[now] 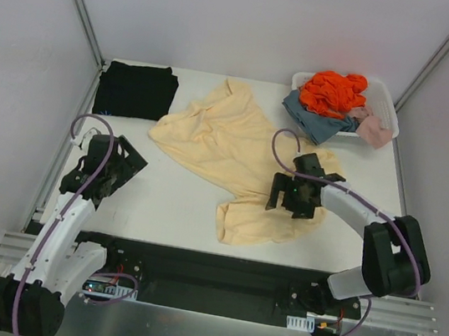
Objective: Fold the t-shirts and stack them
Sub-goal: Flatten out the tshirt
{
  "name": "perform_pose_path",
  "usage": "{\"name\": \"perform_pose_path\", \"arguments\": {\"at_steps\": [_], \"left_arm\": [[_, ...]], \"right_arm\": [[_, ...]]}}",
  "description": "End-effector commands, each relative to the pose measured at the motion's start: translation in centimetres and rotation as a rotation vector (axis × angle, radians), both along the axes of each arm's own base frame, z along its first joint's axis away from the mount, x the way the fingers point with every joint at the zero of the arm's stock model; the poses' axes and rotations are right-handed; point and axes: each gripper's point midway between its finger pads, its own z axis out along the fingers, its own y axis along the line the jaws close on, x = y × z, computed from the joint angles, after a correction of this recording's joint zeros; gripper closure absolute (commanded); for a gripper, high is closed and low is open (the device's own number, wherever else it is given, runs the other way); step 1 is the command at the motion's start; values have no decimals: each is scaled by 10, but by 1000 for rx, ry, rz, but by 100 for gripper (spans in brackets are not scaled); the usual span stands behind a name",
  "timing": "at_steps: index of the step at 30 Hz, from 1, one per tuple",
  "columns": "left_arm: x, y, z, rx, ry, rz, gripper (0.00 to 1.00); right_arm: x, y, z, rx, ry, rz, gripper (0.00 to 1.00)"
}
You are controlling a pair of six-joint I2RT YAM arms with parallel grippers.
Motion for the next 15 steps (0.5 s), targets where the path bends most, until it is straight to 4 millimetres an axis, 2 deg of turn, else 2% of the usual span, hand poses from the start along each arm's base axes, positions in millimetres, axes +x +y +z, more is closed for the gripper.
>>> {"name": "perform_pose_path", "arguments": {"at_steps": [1, 2, 3, 4, 5, 7, 9, 12, 13, 15], "left_arm": [[16, 4, -4, 20, 0, 12, 1], [19, 4, -9, 22, 21, 6, 1], [22, 4, -11, 26, 26, 5, 1], [24, 4, -18, 31, 56, 3, 1], [26, 5, -20, 36, 64, 2, 1], [29, 7, -29, 47, 106, -1, 1], [33, 7, -30, 43, 121, -6, 1], [37, 8, -34, 39, 130, 3, 1], [38, 8, -35, 38, 130, 4, 1], [39, 8, -37, 37, 129, 5, 1]], "right_arm": [[2, -65, 6, -140, 41, -179, 3], [12, -79, 8, -140, 35, -235, 3], [20, -83, 9, -133, 19, -257, 3], [27, -98, 9, -168, 7, -304, 3], [37, -103, 12, -189, -11, -307, 3], [44, -106, 14, -219, -23, -281, 3], [54, -93, 24, -175, -46, -239, 3], [64, -59, 47, -173, -168, -56, 2], [59, -34, 56, -192, -229, 88, 2], [62, -5, 72, -187, -310, 203, 3]]}}
